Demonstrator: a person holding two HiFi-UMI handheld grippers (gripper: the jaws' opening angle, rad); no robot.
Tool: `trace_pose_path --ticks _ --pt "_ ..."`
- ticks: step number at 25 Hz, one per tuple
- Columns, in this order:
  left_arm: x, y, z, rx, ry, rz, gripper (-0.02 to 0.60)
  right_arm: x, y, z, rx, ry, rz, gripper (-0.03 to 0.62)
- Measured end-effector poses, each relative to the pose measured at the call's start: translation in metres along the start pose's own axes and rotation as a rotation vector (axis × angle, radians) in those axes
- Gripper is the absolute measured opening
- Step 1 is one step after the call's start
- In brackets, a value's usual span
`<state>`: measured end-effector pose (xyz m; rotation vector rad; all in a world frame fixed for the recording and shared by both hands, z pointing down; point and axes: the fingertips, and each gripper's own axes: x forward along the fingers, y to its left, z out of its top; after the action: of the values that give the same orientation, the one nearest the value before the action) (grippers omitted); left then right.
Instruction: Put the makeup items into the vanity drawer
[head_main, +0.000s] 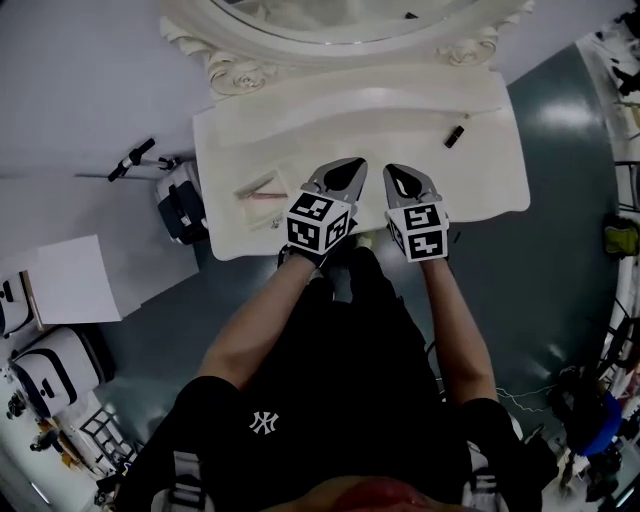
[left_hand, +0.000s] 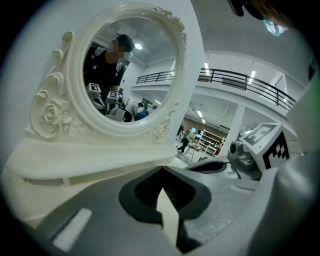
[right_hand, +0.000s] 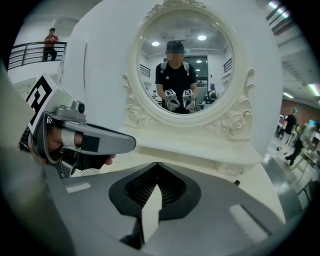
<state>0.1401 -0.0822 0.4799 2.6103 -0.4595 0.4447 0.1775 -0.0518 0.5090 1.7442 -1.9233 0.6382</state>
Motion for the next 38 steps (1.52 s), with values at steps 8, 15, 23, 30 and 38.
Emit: trace_pose_path --ticks 8,15,23,30,38 --pt "0.071 -0.044 0.000 0.025 0.043 -0.080 0.000 -0.016 -0.088 -0.027 0.150 0.000 -0.105 0.026" --pt "0.127 -0.068 -0.006 0.034 0.080 -0.121 0.000 -0.019 -0.150 -0.052 0.245 0.003 -0.177 0.026" --pt "0.175 -0.082 -0.015 0.031 0.114 -0.151 0.000 -0.005 -0.198 -0.075 0.344 0.021 -0.220 0.044" --pt "0.203 -0.075 -0.020 0.016 0.144 -0.153 0.000 0.024 -0.223 -0.094 0.425 0.067 -0.233 0.098" --pt "0.218 -0.064 -0.025 -0.008 0.168 -0.159 0.000 0.058 -0.244 -0.116 0.501 0.129 -0.283 0.158"
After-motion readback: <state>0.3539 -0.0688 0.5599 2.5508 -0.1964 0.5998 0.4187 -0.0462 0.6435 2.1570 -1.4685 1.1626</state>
